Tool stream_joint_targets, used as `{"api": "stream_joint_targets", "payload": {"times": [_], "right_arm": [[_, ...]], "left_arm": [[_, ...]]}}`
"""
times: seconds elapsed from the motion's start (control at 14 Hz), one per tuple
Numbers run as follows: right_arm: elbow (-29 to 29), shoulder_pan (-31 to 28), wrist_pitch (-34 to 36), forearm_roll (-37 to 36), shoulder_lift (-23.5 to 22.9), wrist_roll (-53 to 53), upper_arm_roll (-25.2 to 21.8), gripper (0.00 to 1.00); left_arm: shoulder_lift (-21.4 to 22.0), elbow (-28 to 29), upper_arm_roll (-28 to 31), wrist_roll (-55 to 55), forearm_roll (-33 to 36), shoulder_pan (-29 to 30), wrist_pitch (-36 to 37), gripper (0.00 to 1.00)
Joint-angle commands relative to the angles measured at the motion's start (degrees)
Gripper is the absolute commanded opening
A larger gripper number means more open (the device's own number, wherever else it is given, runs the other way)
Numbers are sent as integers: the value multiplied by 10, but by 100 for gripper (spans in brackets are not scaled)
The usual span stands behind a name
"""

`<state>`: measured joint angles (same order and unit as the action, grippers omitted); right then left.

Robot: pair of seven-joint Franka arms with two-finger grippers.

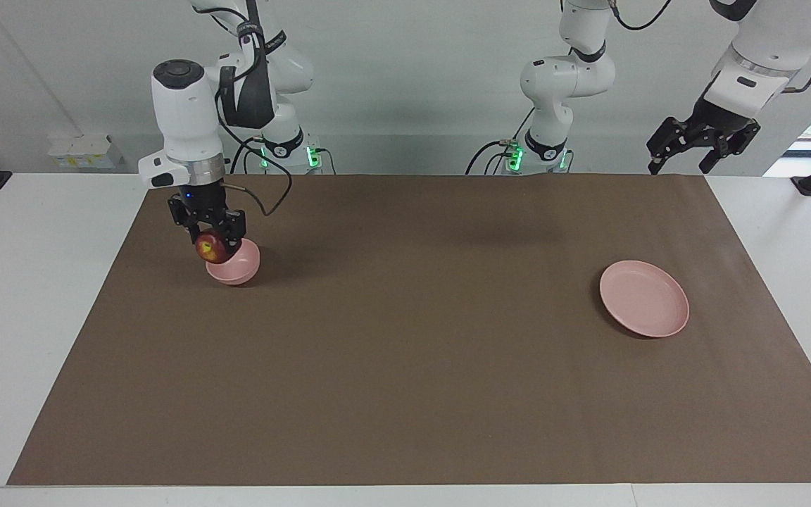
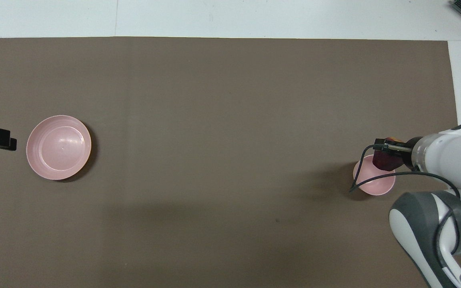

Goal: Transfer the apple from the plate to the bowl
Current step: 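Lower the apple into the bowl and open the right gripper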

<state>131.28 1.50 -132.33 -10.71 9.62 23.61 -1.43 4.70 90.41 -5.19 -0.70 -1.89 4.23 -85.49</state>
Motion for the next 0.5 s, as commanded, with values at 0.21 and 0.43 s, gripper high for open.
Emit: {"api": "stream_joint_targets", "payload": {"times": [0.21, 0.43], "right_arm": [[96, -35, -116, -11, -8, 6, 6, 0], [118, -48, -187, -11, -44, 10, 6, 0]], "left_arm": [[7, 9, -2, 6, 0, 2, 4, 100], [8, 9, -2, 6, 0, 2, 5, 100]]}}
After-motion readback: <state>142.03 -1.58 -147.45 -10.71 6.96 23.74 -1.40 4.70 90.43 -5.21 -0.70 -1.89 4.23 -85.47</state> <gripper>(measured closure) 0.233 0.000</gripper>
